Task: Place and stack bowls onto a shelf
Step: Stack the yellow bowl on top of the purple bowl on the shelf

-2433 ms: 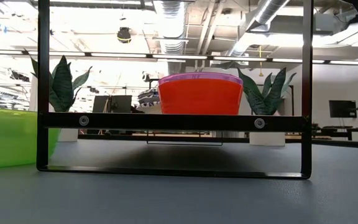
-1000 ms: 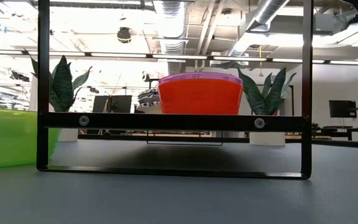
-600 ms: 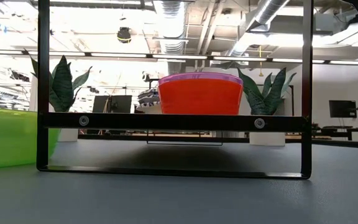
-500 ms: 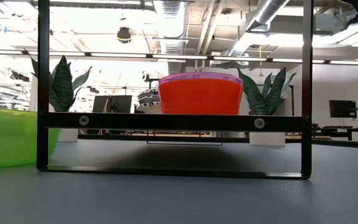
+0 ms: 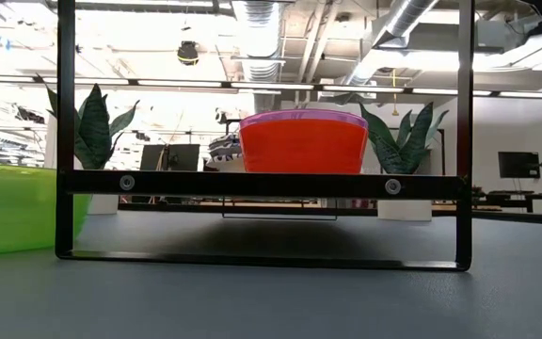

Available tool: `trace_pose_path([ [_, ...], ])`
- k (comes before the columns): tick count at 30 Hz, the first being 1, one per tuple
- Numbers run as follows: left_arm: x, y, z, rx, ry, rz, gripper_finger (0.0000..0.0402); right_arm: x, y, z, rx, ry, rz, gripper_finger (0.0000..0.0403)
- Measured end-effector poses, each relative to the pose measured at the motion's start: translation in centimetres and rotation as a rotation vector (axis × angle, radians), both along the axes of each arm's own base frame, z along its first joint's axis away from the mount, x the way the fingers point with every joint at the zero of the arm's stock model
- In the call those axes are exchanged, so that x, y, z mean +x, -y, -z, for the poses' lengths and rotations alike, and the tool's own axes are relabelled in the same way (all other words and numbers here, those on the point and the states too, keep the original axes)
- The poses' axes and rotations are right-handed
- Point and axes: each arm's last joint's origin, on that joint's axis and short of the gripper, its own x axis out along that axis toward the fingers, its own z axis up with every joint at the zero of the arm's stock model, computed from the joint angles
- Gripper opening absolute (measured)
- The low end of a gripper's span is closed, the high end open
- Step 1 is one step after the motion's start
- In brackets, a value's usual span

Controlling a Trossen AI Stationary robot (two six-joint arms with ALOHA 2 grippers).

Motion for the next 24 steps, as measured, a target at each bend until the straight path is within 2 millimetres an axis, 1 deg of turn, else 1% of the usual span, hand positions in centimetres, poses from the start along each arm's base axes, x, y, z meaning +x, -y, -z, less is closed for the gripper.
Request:
trace_pose_path([
  [4,0.1,0.1,0.0,-0.067,-0.084,0.048,0.0167,0.4,0.2,0.4,-0.08,-0.041,-0.035,0.0022],
  [8,0.2,-0.3,0.0,-0.122,-0.141,0.049,0.0167,0.6,0.7,0.6,-0.098,-0.062,-0.038,0.0022],
  [14,-0.1,-0.6,-0.4,-0.142,-0.051,0.002,0.0167,-0.1,1.0,-0.7,-0.084,-0.012,-0.002,0.0022],
  [19,0.0,-0.7,-0.4,-0.159,-0.03,-0.063,0.0167,-0.1,1.8,-0.6,-0.097,-0.002,0.013,0.0022],
  [24,0.0,-0.6,-0.5,-0.176,-0.031,-0.064,0.0167,-0.1,2.0,-0.7,-0.104,0.008,0.009,0.0022],
])
